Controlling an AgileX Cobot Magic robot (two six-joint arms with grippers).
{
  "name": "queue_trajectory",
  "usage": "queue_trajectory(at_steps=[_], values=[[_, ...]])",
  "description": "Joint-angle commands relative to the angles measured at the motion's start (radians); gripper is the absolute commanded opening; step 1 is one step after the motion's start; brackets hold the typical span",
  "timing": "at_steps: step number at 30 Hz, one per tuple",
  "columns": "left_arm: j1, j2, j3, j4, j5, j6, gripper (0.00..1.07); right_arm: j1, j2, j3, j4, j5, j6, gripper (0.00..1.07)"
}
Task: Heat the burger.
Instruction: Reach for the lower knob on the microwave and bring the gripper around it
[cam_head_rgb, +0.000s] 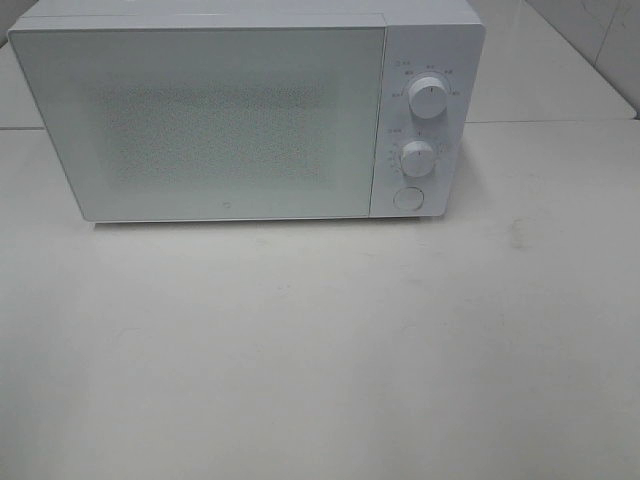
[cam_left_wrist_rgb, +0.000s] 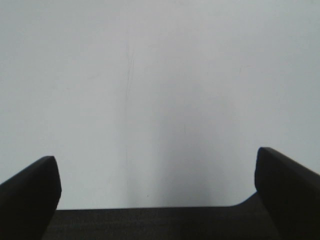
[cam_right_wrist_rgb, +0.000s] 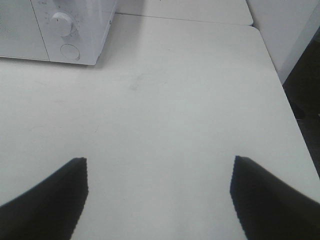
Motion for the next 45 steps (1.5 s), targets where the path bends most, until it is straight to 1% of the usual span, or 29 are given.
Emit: queue_trajectory(at_steps=[1,3,4,6,8,18,20,45], values=[[0.002,-0.095,0.004,0.001,-0.013,-0.004,0.98,-0.007,-0.031,0.002,-0.003,-0.015,0.001,0.76],[0.002,-0.117,0.004,0.001,-0.013,-0.004,0.98,-0.007,-0.031,0.002,-0.003,-0.015,0.002,0.76],[0.002,-0.158,0.004,0.000,-0.013,-0.004,0.98,-0.007,-0.031,0.002,-0.003,-0.015,0.002,0.76],[0.002,-0.172,0.004,0.000,-0.013,-0.004,0.98,-0.007,-0.031,0.002,-0.003,-0.015,0.002,0.76],[0.002,-0.227,0.004,-0.004,-0.013,-0.004,0.98,-0.007,-0.031,0.002,-0.003,-0.015,0.002,0.76],[0.002,-0.324,0.005,-0.014,-0.013,-0.005,0.98,-0.007,-0.031,0.002,-0.003,-0.015,0.001,0.76],[0.002,-0.374,0.005,-0.015,-0.013,-0.005,0.98,-0.007,-0.031,0.002,-0.003,-0.015,0.002,0.76],[0.002,-0.363,0.005,-0.022,-0.013,-0.003,0.98,-0.007,-0.027,0.002,-0.003,-0.015,0.002,0.76]])
